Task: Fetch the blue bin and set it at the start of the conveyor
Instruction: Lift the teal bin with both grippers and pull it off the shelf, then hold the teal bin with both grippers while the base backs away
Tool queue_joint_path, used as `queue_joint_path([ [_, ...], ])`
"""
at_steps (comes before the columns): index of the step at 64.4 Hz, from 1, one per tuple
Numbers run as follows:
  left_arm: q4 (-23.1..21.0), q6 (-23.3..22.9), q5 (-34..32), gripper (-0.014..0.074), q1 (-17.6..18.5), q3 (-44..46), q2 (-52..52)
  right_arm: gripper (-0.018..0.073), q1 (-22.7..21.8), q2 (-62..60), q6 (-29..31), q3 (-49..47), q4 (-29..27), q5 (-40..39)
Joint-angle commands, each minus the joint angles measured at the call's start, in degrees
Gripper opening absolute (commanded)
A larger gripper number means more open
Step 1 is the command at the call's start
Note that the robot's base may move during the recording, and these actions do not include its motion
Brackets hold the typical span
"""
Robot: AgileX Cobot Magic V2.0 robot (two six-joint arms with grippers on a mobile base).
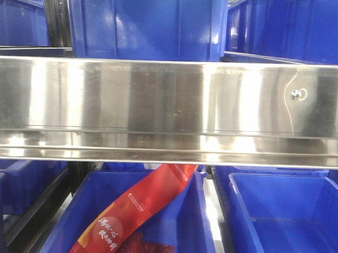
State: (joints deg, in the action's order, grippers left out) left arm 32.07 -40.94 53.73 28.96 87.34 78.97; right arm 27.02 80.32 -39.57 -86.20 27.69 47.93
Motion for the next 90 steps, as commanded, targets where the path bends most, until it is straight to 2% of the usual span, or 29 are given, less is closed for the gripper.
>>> queue_joint_path([
  [1, 1.97, 0.25, -1.17, -0.0111, 0.06, 0.09, -0.78, -0.0154, 0.03, -1.07, 0.67, -0.42, 2.31, -3.07],
  [19, 1.97, 0.25, -1.17, -0.0111, 0.06, 0.09, -0.78, -0.0154, 0.03, -1.07, 0.67, -0.42, 2.31, -7.45],
  [59, 2.04, 0.25, -1.17, -0.0111, 0.06, 0.09, -0.78, -0.0154, 0.03, -0.96, 0.67, -0.42, 2.31, -23.77],
  [90, 2.18, 0.25, -1.17, -0.0111, 0.06, 0.09, -0.78, -0.0154, 0.03, -0.96, 0.67, -0.42, 2.31, -24.43],
])
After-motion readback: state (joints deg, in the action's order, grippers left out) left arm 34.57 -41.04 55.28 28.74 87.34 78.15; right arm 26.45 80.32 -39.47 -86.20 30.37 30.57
